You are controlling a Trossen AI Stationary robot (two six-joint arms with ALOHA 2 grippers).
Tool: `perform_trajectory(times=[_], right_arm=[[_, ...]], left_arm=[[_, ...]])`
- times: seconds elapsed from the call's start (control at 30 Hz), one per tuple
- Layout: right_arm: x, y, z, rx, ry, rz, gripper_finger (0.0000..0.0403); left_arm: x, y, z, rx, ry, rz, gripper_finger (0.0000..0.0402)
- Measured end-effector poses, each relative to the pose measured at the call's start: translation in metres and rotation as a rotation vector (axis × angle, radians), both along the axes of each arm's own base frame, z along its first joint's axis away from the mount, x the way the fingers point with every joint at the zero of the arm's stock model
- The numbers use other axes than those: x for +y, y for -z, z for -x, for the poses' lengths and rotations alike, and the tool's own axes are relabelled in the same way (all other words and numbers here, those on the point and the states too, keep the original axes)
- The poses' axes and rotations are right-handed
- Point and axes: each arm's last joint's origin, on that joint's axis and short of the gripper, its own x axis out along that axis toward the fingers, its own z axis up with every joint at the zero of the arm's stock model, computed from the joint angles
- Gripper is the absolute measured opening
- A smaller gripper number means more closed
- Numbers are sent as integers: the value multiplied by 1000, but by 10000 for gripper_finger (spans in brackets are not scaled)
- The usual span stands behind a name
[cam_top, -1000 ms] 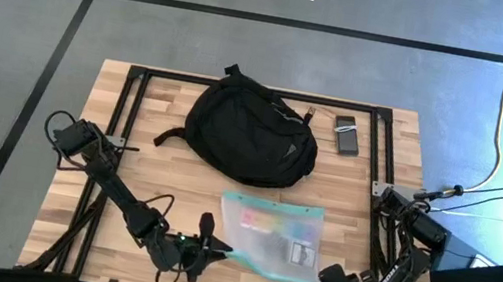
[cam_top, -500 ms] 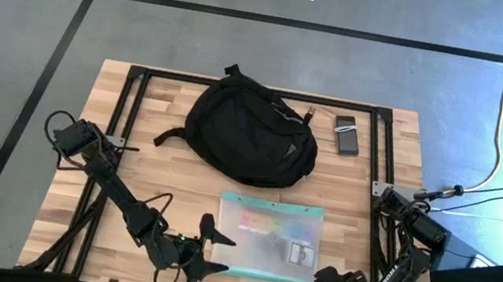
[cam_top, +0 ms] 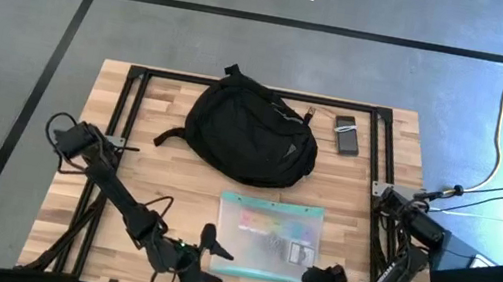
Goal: Unpack backpack
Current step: Remove the items from the blue zip bag
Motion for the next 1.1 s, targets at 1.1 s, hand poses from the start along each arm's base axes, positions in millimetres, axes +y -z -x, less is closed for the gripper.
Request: perform_trajectory(times=[1.1], right_arm=[[-157, -21, -114, 519, -71, -43, 339]], left_arm=[[122, 0, -47, 371, -63, 395, 316]])
